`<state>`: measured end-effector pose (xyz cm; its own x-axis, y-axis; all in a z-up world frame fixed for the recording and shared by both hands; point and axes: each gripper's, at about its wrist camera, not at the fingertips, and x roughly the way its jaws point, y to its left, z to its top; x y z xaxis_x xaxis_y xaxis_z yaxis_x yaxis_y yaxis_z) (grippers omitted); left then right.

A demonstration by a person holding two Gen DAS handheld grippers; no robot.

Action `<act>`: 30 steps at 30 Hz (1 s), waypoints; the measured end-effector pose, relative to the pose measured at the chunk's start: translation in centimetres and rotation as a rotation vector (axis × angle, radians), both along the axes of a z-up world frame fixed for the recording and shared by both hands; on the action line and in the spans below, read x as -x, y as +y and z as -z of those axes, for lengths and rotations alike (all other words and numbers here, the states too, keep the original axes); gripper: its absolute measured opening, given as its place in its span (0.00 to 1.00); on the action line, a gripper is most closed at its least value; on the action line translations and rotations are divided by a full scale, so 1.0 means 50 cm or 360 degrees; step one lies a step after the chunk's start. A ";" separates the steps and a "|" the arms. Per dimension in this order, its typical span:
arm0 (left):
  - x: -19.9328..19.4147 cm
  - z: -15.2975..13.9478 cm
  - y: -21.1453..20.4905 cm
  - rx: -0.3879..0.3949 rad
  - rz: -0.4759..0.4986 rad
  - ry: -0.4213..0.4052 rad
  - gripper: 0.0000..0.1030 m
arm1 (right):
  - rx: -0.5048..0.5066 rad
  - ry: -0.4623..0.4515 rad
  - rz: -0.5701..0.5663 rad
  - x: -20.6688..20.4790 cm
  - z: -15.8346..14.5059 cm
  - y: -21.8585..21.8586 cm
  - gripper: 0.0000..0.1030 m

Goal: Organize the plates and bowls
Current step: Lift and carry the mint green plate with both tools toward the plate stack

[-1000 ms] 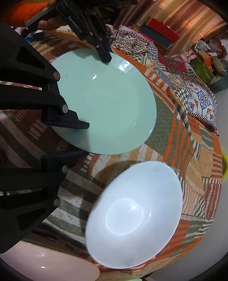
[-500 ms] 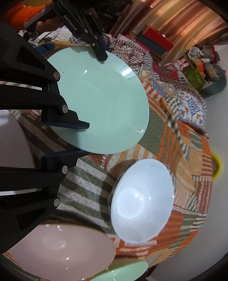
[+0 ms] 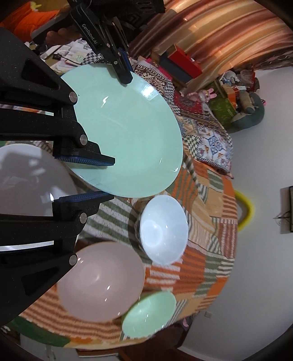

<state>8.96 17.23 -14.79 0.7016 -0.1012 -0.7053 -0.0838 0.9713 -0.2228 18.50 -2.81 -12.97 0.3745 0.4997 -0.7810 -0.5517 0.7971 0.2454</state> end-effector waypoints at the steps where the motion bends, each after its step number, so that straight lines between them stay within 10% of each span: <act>1: 0.005 -0.005 -0.007 -0.0001 0.0006 -0.0005 0.18 | -0.0006 -0.0013 0.0007 0.008 -0.006 -0.009 0.20; 30: 0.073 0.017 -0.235 -0.0011 0.0262 0.0120 0.19 | -0.0099 -0.0004 0.0258 0.140 0.013 -0.235 0.20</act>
<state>5.29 5.49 -15.65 0.6208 -0.2057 -0.7565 0.0605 0.9746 -0.2154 11.50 -14.56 -13.62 0.4563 0.4798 -0.7494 -0.4179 0.8591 0.2956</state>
